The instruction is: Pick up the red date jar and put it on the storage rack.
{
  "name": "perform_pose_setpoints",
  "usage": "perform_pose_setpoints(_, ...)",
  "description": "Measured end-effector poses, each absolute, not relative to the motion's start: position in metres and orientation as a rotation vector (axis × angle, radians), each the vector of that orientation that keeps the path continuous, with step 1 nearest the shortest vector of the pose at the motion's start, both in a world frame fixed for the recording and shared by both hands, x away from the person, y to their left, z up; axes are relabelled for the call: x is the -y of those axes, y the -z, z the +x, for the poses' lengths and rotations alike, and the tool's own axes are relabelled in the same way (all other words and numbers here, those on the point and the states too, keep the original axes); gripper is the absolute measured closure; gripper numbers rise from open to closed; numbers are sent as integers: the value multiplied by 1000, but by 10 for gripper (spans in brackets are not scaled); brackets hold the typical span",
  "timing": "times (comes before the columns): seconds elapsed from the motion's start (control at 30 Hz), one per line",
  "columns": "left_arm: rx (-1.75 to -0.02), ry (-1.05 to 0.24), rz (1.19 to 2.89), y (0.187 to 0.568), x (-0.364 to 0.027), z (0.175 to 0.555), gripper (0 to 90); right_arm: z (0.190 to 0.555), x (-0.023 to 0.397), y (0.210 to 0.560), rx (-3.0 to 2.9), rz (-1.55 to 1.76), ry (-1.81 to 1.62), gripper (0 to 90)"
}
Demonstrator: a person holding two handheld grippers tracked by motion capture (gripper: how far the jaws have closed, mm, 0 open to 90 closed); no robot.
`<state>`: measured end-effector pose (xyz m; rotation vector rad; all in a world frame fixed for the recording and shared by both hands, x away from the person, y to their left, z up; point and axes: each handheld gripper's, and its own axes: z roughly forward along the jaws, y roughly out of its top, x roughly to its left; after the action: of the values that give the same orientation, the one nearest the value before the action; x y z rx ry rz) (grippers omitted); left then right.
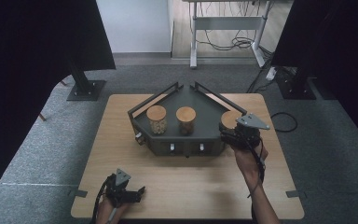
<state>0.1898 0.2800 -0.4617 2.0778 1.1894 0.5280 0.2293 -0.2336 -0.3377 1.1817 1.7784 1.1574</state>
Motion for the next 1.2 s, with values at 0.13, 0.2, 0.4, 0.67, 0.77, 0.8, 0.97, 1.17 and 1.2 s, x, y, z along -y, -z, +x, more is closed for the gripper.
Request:
perform_pose_setpoints(0.13, -1189, -528, 2078, 462, -280, 190, 17, 234, 231, 338, -1780, 1179, -1164, 248)
perform_pose_setpoints(0.2, -1189, -528, 2078, 462, -280, 190, 17, 237, 229, 337, -1784, 1177, -1165, 248)
perform_pose_setpoints(0.4, -1189, -528, 2078, 462, -280, 190, 17, 246, 223, 337, -1791, 1170, -1163, 248)
perform_pose_setpoints(0.67, -1189, -528, 2078, 462, -280, 190, 17, 258, 216, 339, -1797, 1167, -1160, 248)
perform_pose_setpoints(0.77, -1189, -528, 2078, 462, -280, 190, 17, 262, 214, 341, -1797, 1171, -1158, 248)
perform_pose_setpoints(0.8, -1189, -528, 2079, 462, -280, 190, 17, 263, 213, 341, -1798, 1171, -1157, 248)
perform_pose_setpoints(0.97, -1189, -528, 2078, 462, -280, 190, 17, 268, 210, 343, -1800, 1170, -1154, 248)
perform_pose_setpoints(1.17, -1189, -528, 2078, 462, -280, 190, 17, 273, 204, 345, -1810, 1165, -1145, 248)
perform_pose_setpoints(1.2, -1189, -528, 2078, 462, -280, 190, 16, 274, 204, 346, -1812, 1165, -1144, 248)
